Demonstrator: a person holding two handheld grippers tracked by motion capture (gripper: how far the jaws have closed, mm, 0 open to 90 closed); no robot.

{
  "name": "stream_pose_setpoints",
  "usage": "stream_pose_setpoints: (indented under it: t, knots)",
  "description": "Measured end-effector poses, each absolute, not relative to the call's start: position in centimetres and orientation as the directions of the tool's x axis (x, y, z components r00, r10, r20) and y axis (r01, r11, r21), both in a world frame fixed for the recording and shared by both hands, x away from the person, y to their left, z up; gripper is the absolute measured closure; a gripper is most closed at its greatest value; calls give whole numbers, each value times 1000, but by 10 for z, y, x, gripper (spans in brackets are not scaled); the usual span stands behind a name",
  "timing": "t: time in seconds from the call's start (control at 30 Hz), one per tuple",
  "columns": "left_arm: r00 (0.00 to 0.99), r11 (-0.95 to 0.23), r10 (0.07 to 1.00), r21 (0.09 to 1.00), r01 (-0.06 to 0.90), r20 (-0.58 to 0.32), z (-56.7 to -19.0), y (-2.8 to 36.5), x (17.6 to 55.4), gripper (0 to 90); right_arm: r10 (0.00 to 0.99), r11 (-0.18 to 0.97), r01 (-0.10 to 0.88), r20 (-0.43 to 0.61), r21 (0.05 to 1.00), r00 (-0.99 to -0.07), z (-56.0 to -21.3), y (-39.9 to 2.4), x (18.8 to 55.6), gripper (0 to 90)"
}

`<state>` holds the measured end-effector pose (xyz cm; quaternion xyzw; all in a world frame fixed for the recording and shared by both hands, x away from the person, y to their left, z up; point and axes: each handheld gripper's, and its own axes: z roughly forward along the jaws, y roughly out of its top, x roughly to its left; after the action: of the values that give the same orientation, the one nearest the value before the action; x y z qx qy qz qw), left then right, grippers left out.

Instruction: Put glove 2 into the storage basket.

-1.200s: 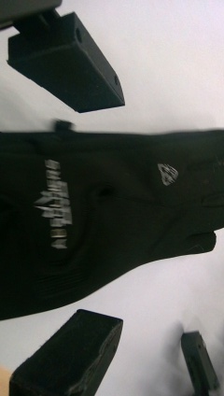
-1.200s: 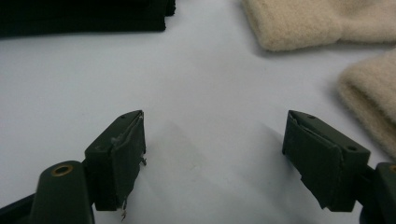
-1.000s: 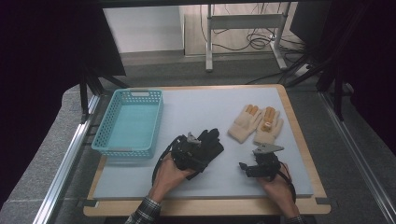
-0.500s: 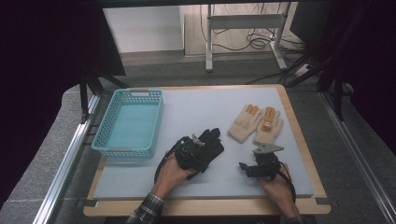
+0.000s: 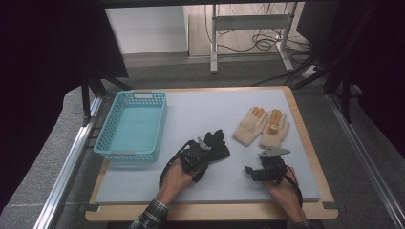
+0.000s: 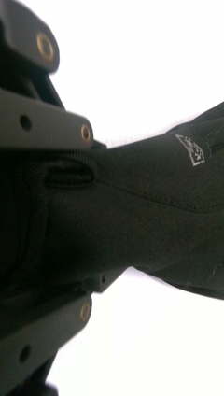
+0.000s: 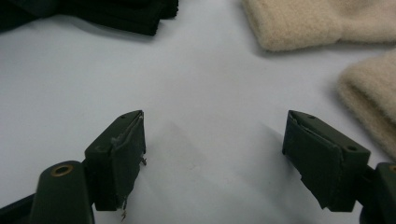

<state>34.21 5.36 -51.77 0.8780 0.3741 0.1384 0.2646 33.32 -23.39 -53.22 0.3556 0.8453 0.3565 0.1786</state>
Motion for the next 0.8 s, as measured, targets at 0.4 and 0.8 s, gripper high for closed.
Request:
stream_pose_setpoints:
  t: [0.4,0.8]
  knots:
    - [653,-522,757,603,604,1,-499,70,355,639,728,493,474,-48,730,-684,-532,-234,333,210]
    - [598,-457,801,655,602,9,-454,101,370,634,728,492,474,-48,730,-684,-532,-234,333,210]
